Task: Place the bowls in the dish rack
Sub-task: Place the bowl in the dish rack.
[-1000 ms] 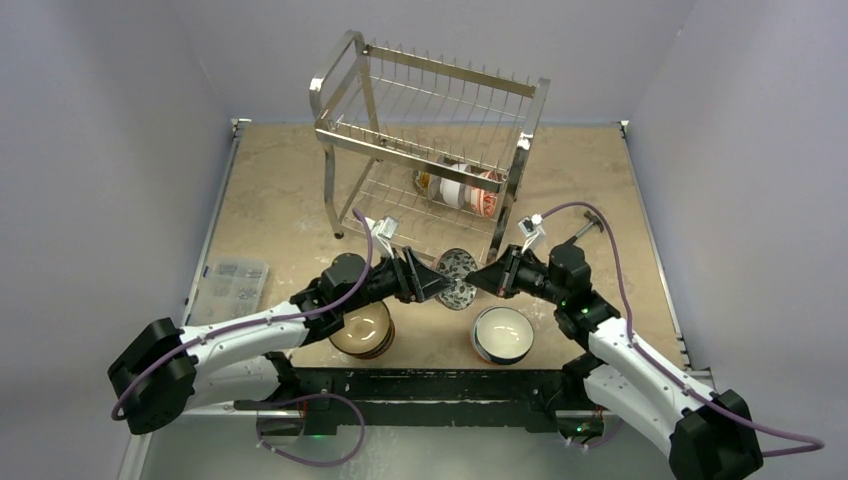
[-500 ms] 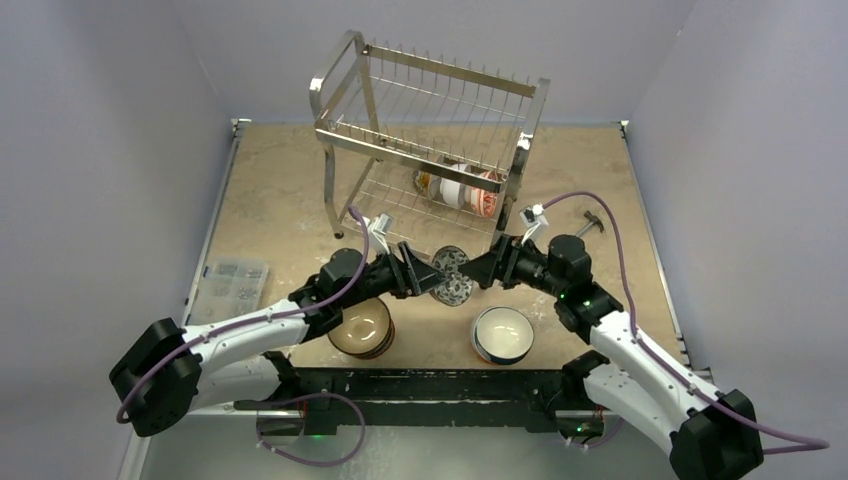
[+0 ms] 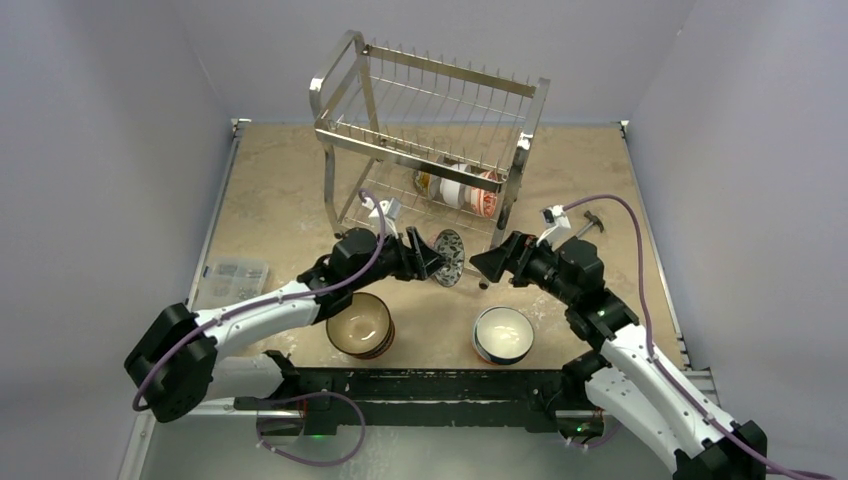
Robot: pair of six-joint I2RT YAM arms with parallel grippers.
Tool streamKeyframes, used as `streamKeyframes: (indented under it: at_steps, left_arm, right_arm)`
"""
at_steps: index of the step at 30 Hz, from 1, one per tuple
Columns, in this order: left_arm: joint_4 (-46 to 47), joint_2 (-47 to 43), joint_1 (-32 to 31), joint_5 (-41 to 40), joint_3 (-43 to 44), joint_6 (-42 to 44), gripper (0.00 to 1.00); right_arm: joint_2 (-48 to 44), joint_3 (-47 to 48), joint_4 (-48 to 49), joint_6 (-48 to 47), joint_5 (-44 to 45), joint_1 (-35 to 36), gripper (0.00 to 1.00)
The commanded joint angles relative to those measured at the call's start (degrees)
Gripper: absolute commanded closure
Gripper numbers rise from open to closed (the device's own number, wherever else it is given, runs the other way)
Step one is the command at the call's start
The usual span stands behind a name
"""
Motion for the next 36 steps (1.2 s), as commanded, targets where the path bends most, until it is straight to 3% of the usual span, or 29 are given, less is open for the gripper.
streamKeyframes:
  at_steps: [1, 16, 24, 36]
  left_arm:
    - [7.99, 3.5, 0.54, -3.63, 3.74, 5.56, 1.0]
    - [19.55, 16.47, 0.77, -11.11, 8.78, 14.05, 1.0]
    - [18.03, 22.95, 0.67, -10.95, 13.27, 17.27, 1.0]
    - [12.33, 26.26, -3.37, -16.79, 18.18, 27.58, 1.0]
  right_arm:
    - [-1.18, 2.9, -1.69, -0.78, 3.28, 0.24, 0.02]
    - [-3.47, 3.99, -6.01, -1.74, 5.26, 0.26, 0.01]
    - [-4.21, 4.7, -7.67, -2.36, 6.5, 0.24, 0.01]
    - [-4.21, 4.88, -7.73, -2.65, 7.08, 0.28, 0.02]
